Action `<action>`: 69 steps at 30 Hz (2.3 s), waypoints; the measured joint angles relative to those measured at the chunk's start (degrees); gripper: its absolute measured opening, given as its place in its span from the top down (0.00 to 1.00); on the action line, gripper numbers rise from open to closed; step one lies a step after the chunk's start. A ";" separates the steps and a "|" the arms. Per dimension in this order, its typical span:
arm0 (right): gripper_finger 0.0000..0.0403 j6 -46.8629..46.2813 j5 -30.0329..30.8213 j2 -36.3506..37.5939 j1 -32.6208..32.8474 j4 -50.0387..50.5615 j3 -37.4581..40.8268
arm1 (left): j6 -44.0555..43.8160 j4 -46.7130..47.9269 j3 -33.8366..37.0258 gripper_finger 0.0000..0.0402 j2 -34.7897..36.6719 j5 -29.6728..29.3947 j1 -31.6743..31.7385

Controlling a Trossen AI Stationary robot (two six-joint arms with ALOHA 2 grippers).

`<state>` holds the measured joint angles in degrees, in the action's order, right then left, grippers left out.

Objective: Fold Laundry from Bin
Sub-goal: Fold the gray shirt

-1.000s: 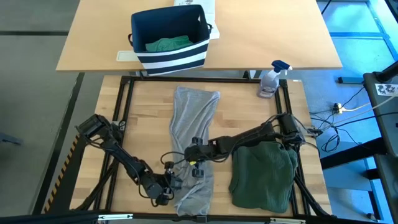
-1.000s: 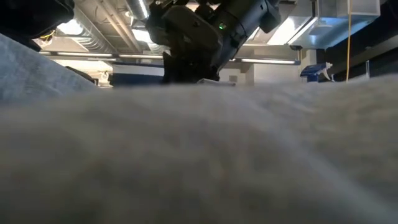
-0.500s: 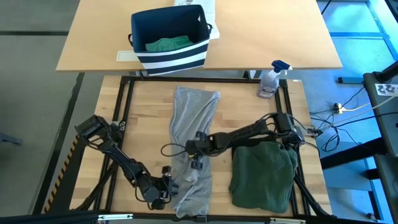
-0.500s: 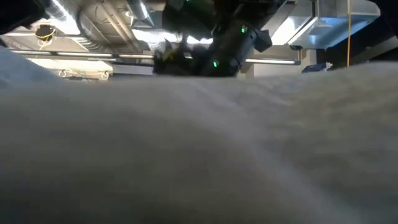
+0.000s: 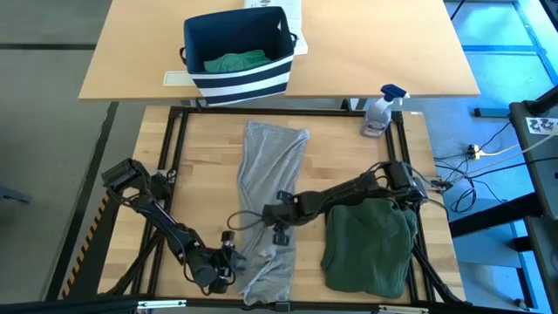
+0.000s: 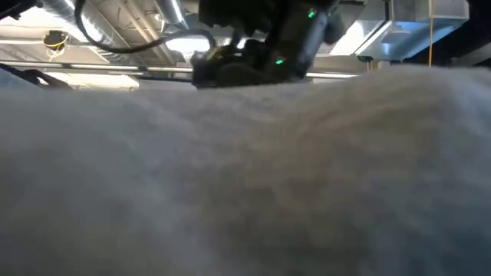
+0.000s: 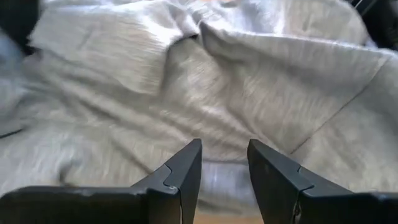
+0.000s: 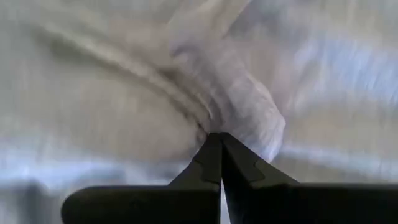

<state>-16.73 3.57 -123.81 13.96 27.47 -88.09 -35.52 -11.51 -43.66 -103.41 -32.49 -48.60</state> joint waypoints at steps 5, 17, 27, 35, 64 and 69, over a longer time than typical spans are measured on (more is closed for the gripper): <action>1.00 -2.98 1.94 0.56 2.53 11.85 -1.91 | -1.88 1.82 0.00 0.69 0.15 1.41 0.00; 1.00 -4.29 7.59 9.74 7.07 7.10 -1.92 | 3.01 6.11 0.02 0.69 5.43 -10.17 -0.29; 1.00 0.70 -2.89 4.41 7.05 -10.52 -1.90 | 7.84 8.66 0.09 0.69 3.86 -2.39 9.15; 1.00 0.49 -7.25 1.75 7.01 -6.68 -1.90 | 7.55 9.52 0.04 0.69 3.21 0.55 10.49; 1.00 -1.23 -0.95 3.20 8.31 -10.82 -1.87 | -0.38 19.31 -0.52 0.69 3.27 3.44 10.34; 1.00 -0.78 -6.54 0.30 8.10 -15.71 -1.90 | -0.37 19.15 -0.52 0.69 3.25 3.52 10.82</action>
<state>-17.52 -2.97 -123.50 22.07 11.76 -90.00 -35.89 7.65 -44.18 -100.16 -28.97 -37.79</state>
